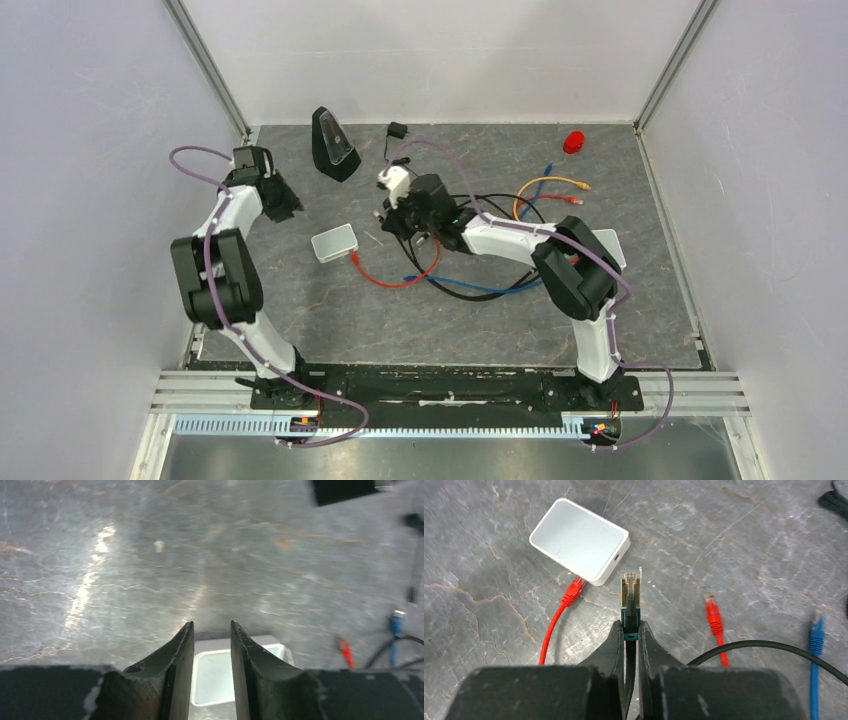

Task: Insert the plug into the switch port
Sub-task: Insert the connector into the switch port.

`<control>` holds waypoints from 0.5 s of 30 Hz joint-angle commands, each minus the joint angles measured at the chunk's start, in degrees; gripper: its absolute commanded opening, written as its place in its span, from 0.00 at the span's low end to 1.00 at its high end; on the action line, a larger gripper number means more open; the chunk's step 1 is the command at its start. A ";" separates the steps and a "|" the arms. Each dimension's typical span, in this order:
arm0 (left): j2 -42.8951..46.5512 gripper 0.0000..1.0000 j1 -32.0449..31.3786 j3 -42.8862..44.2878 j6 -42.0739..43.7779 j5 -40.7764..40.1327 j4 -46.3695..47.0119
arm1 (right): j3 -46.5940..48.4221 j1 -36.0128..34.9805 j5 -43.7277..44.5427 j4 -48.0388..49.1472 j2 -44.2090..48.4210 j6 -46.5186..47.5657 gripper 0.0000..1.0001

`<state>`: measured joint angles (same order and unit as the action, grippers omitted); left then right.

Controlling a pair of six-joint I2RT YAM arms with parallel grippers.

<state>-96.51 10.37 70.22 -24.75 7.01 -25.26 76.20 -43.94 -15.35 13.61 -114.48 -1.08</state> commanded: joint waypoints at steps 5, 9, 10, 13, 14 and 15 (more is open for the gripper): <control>-10.44 0.35 2.19 2.23 3.66 3.83 -6.14 | 14.36 -9.65 15.00 -18.12 -6.65 6.44 0.00; -11.24 0.34 2.11 0.12 2.73 7.09 -5.69 | 21.00 -12.42 13.96 -22.18 -10.84 7.67 0.00; -11.16 0.33 2.07 -0.72 2.35 7.88 -5.62 | 22.25 -12.82 13.25 -23.04 -11.95 7.47 0.00; -9.81 0.32 2.20 -3.86 1.00 8.86 -5.31 | 25.67 -13.98 10.99 -25.06 -14.45 6.26 0.00; -9.15 0.32 2.18 -5.37 0.48 9.27 -4.93 | 26.64 -14.51 10.53 -25.64 -15.20 5.95 0.00; -8.31 0.32 2.20 -6.50 -0.15 9.27 -4.45 | 27.82 -14.85 9.98 -26.31 -15.92 5.83 0.00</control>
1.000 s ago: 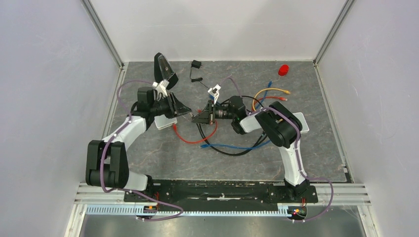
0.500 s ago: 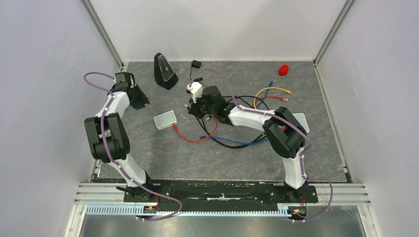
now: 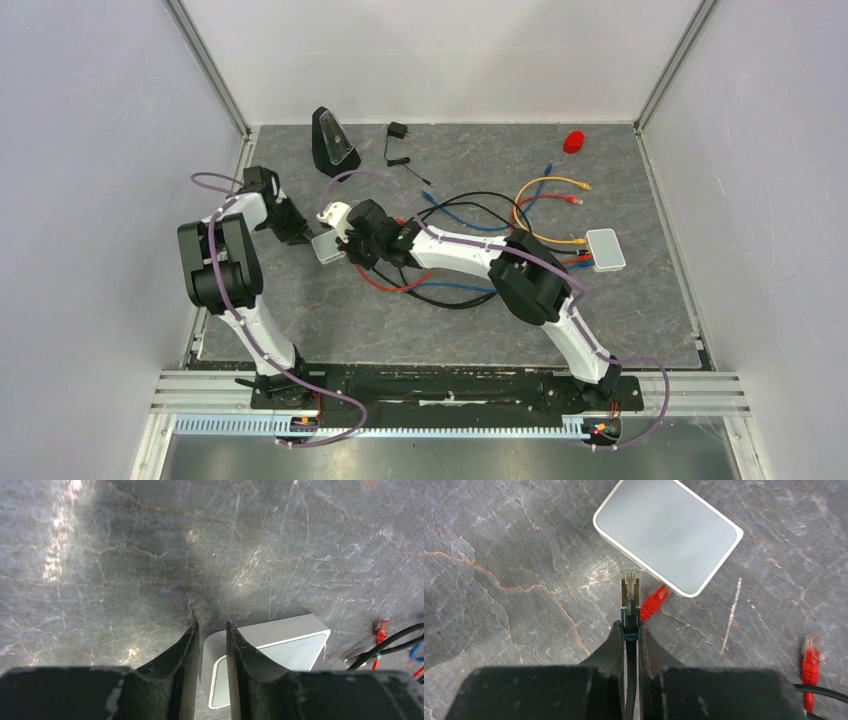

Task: Insert the plug into the switch port
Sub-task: Insert the connector into the switch port.

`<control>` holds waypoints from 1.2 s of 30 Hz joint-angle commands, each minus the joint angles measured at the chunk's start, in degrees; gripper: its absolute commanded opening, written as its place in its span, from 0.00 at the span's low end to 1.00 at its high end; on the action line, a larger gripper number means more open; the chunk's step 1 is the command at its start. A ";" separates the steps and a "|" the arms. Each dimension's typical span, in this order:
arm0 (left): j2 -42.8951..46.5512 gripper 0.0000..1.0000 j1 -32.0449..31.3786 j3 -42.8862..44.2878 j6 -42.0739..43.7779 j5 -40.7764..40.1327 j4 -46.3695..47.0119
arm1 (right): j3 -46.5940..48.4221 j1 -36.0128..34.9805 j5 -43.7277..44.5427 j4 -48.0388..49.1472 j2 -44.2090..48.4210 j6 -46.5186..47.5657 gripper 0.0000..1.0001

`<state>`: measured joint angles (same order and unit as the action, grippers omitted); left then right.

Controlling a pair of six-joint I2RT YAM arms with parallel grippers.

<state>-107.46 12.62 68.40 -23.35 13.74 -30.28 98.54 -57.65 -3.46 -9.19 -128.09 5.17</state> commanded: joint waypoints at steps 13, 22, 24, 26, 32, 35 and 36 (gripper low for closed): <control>8.63 0.30 0.05 -12.08 -4.85 1.13 2.54 | 4.71 -2.24 1.75 -11.13 -4.76 -2.71 0.00; 11.65 0.24 0.04 -19.09 -10.48 4.71 8.08 | 3.40 -1.81 6.35 -16.07 -4.33 -0.52 0.00; 12.55 0.24 0.03 -20.30 -11.83 5.12 9.24 | 2.92 -1.68 5.90 -16.04 -3.15 0.35 0.00; 13.83 0.24 0.04 -22.18 -13.25 6.26 11.38 | 2.72 -1.68 5.67 -16.39 -2.14 1.26 0.00; 17.76 0.23 0.04 -27.31 -17.16 6.81 15.69 | 2.66 -1.21 4.70 -18.70 -0.40 2.59 0.00; 19.92 0.22 -0.05 -29.93 -19.45 7.05 18.50 | 1.97 -1.23 3.64 -18.68 0.37 2.05 0.00; 20.58 0.22 -0.05 -30.24 -19.62 6.77 18.63 | 1.92 -1.28 3.64 -18.80 0.49 1.81 0.00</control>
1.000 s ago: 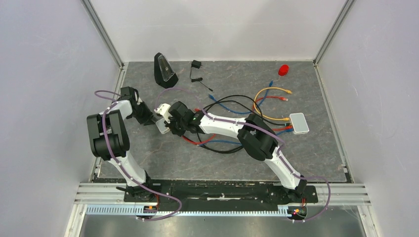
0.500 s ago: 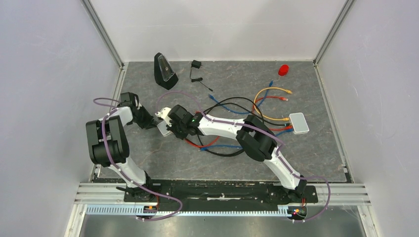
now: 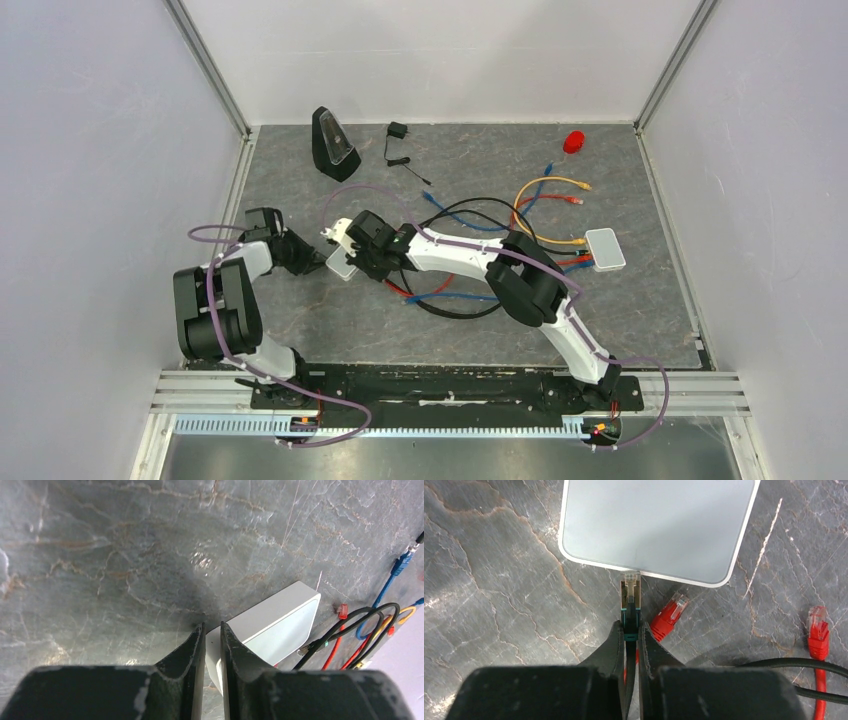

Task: Insert the plug into the switch port
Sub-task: Insert the connector into the switch port.

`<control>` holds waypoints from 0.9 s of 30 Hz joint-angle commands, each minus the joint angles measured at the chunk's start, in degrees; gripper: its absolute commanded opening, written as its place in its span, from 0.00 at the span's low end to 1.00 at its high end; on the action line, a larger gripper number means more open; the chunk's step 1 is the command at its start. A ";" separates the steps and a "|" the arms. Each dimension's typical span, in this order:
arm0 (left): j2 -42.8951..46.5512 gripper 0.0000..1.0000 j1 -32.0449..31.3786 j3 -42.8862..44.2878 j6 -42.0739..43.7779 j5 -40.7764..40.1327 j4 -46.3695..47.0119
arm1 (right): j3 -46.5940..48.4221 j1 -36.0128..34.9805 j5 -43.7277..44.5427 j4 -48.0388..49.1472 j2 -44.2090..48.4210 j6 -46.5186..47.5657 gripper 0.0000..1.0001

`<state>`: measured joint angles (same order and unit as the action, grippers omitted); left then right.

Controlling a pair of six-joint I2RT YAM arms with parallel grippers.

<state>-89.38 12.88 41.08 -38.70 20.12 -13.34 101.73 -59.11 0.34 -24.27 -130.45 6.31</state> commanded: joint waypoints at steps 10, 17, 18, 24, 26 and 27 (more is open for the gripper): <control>5.39 0.24 -0.23 2.89 -0.52 -7.46 -2.03 | -1.13 0.17 -3.22 -5.10 4.88 1.48 0.00; 0.69 0.24 -0.21 6.56 -0.33 -4.23 -2.95 | -1.28 0.29 0.86 -6.08 3.11 -0.21 0.00; 0.38 0.24 -0.23 6.49 -0.26 -3.68 -2.64 | -1.07 0.29 1.29 -6.05 2.86 -0.12 0.00; -1.43 0.24 -0.21 6.47 0.94 -1.27 -2.39 | 0.27 0.41 3.66 -5.96 1.71 -0.45 0.00; -2.09 0.24 -0.23 6.47 1.24 -0.43 -2.40 | 0.78 0.40 3.44 -6.02 1.28 -0.36 0.00; -2.48 0.24 -0.21 6.47 1.34 0.01 -2.37 | 1.17 0.40 3.45 -5.97 0.99 -0.33 0.00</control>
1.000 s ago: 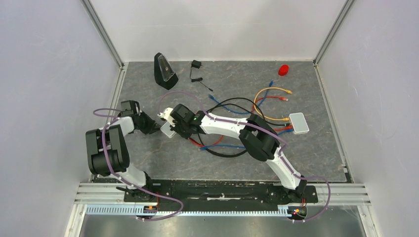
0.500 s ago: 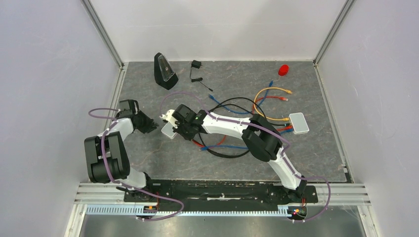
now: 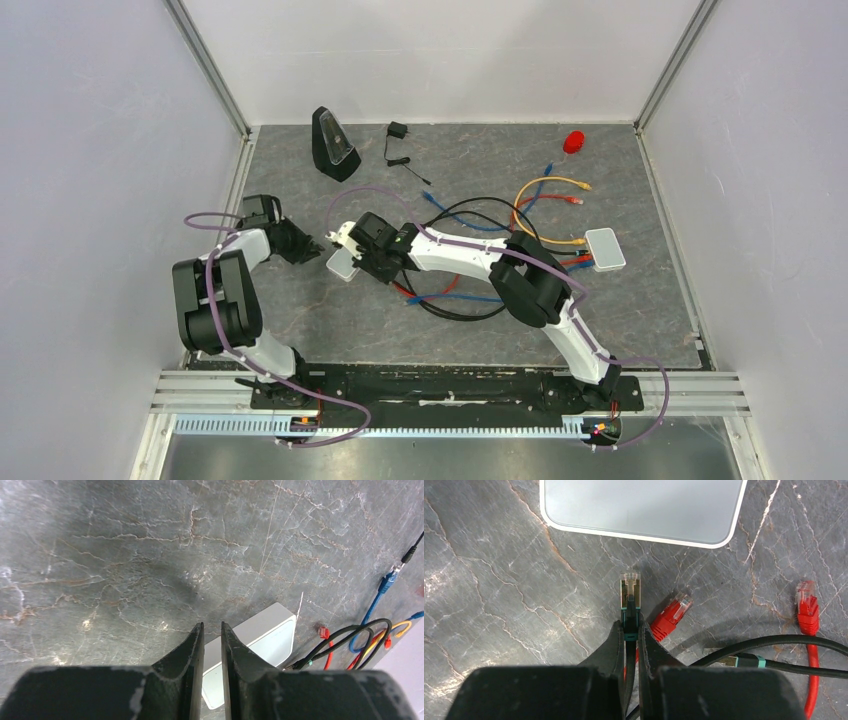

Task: Insert the plug into the switch port
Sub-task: Insert the connector into the switch port.

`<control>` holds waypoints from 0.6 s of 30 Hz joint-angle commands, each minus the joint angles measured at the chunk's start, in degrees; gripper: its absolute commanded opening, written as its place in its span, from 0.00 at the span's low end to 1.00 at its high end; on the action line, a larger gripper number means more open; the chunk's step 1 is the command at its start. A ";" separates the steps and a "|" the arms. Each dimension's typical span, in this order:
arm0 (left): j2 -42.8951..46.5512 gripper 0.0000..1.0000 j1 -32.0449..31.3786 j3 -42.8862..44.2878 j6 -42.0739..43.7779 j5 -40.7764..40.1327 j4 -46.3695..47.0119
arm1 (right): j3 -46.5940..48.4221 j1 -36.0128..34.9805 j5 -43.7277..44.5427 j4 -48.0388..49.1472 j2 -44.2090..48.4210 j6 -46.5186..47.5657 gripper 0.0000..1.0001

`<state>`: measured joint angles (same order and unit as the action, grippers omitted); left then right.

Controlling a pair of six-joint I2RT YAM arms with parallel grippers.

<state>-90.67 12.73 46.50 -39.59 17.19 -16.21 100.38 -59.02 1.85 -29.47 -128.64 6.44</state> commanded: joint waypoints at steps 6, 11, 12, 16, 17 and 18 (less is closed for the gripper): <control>-2.31 0.25 -0.10 1.40 2.50 5.10 0.56 | 5.10 0.36 1.67 -0.91 -2.69 -0.70 0.00; -2.29 0.24 -0.16 -0.40 2.43 6.90 0.89 | 6.79 0.31 1.58 -0.94 -4.26 -1.34 0.00; -2.27 0.24 -0.16 -0.95 2.28 7.16 1.20 | 7.02 0.31 1.60 -0.96 -4.50 -1.42 0.00; -1.96 0.24 -0.21 -2.93 1.22 7.91 2.72 | 7.64 0.31 1.37 -1.00 -4.95 -1.83 0.00; -1.70 0.24 -0.21 -3.36 0.98 8.07 2.89 | 7.57 0.31 1.03 -0.94 -4.87 -2.02 0.00; -1.42 0.24 -0.21 -3.78 0.76 8.26 3.16 | 7.41 0.23 0.53 -0.95 -4.67 -2.19 0.00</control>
<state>-93.06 12.73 44.36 -39.35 23.35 -15.07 105.75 -58.98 2.63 -30.98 -132.31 5.41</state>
